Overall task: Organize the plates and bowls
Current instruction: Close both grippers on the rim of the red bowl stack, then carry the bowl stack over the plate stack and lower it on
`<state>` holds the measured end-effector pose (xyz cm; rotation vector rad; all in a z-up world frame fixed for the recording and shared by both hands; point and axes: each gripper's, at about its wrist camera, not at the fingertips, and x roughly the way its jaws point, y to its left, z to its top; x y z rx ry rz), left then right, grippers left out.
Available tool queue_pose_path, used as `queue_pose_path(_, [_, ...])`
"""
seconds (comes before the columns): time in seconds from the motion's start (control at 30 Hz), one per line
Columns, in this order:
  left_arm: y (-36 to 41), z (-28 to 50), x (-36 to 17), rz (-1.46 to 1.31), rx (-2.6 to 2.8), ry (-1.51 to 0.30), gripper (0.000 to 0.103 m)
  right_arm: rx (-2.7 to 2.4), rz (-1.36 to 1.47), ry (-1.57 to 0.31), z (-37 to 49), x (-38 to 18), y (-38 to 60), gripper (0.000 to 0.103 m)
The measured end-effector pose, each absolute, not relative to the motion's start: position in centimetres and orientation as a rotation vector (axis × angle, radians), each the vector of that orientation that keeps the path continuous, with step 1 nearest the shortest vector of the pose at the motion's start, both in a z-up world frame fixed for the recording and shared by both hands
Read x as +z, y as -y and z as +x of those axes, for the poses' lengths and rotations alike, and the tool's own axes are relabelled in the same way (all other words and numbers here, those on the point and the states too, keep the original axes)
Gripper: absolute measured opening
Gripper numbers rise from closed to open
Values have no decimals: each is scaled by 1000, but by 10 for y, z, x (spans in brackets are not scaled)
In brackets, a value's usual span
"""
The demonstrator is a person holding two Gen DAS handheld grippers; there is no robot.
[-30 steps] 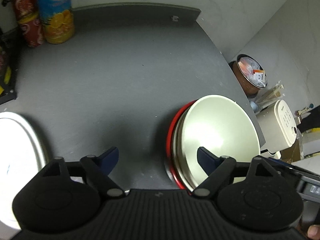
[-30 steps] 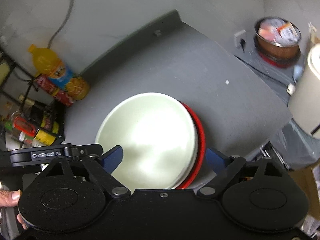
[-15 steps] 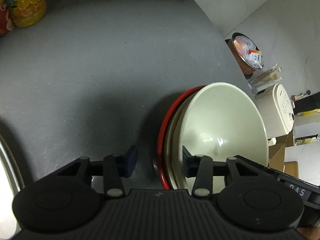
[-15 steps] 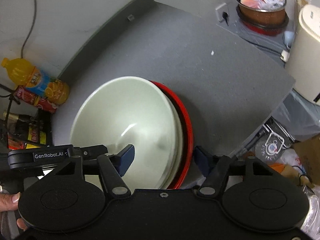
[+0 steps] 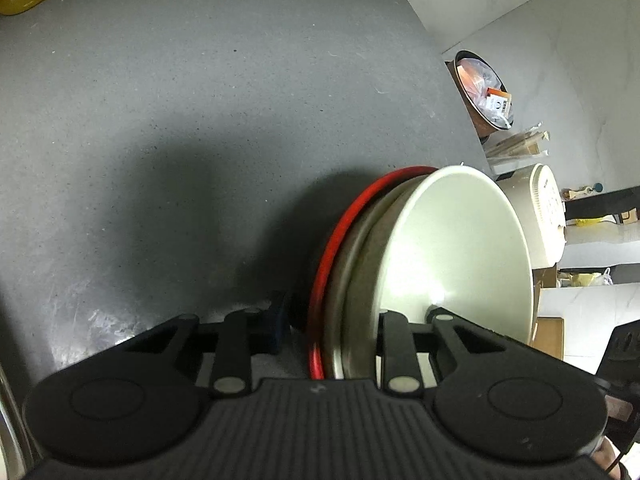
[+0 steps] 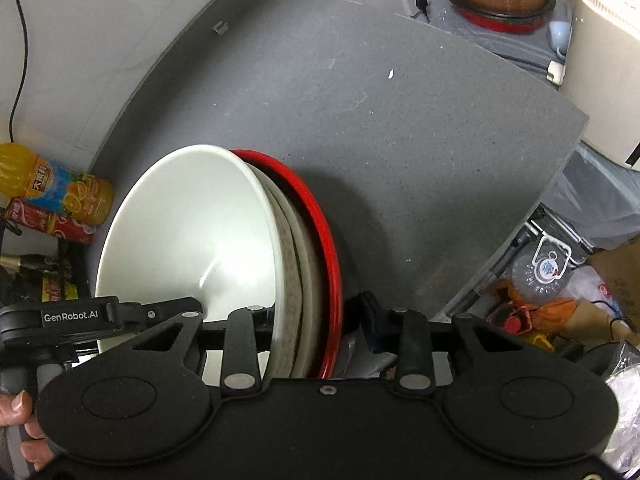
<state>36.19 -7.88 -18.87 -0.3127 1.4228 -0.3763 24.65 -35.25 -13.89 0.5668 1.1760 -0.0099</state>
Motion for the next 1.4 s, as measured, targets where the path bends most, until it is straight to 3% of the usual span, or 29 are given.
queue_pose_path(0.5, [28, 329, -155, -367, -267, -1335, 25, 145, 459, -1133, 250, -108, 304, 34])
queue_pose_path(1.4, [-151, 207, -95, -623, 191, -1100, 25, 656, 209, -1155, 259, -75, 124, 34])
